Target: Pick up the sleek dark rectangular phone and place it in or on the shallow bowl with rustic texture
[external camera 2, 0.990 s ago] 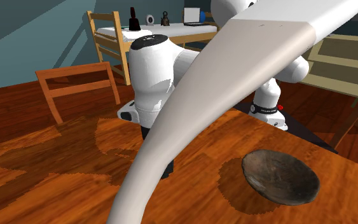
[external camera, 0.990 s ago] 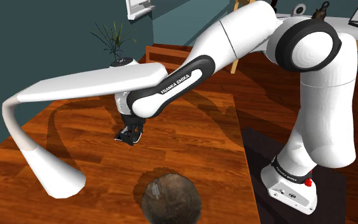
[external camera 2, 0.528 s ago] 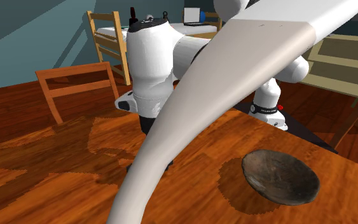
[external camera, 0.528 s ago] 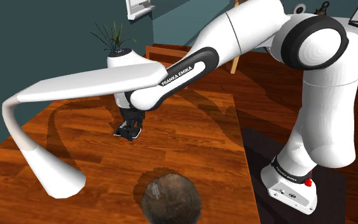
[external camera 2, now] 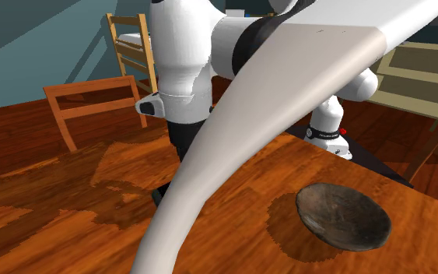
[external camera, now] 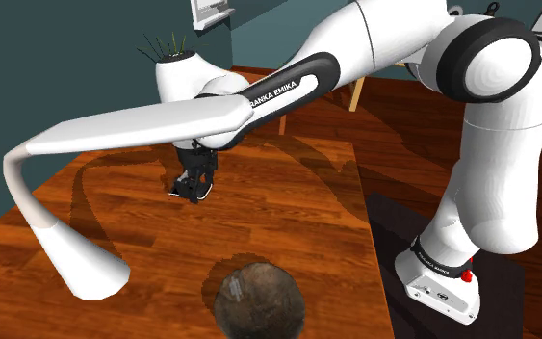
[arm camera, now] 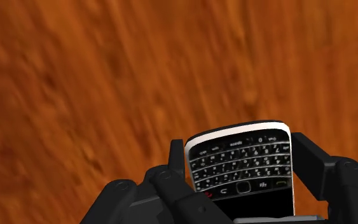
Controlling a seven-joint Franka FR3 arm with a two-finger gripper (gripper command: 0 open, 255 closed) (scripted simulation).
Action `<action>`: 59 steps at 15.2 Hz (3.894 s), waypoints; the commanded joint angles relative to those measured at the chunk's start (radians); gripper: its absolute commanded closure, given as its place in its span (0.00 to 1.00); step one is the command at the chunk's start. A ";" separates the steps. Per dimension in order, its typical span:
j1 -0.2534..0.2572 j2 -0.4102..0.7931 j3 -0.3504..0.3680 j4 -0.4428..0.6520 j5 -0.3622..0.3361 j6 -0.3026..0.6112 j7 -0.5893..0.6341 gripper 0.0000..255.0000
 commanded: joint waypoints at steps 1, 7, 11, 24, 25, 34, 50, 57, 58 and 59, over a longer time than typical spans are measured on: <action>-0.001 -0.011 0.002 0.013 0.004 -0.024 -0.002 1.00; -0.002 -0.033 0.005 0.063 0.012 -0.096 -0.007 1.00; 0.002 -0.071 0.013 0.042 0.021 -0.110 0.003 1.00; 0.091 -0.408 0.113 -0.375 0.128 -0.013 0.164 1.00; 0.101 -0.430 0.122 -0.397 0.138 -0.010 0.177 1.00; 0.198 -0.597 0.217 -0.549 0.231 -0.006 0.317 1.00; 0.214 -0.523 0.270 -0.685 0.211 0.200 0.382 1.00; 0.214 -0.523 0.270 -0.685 0.211 0.200 0.383 1.00; 0.214 -0.523 0.270 -0.685 0.211 0.200 0.383 1.00; 0.214 -0.523 0.270 -0.685 0.211 0.200 0.383 0.00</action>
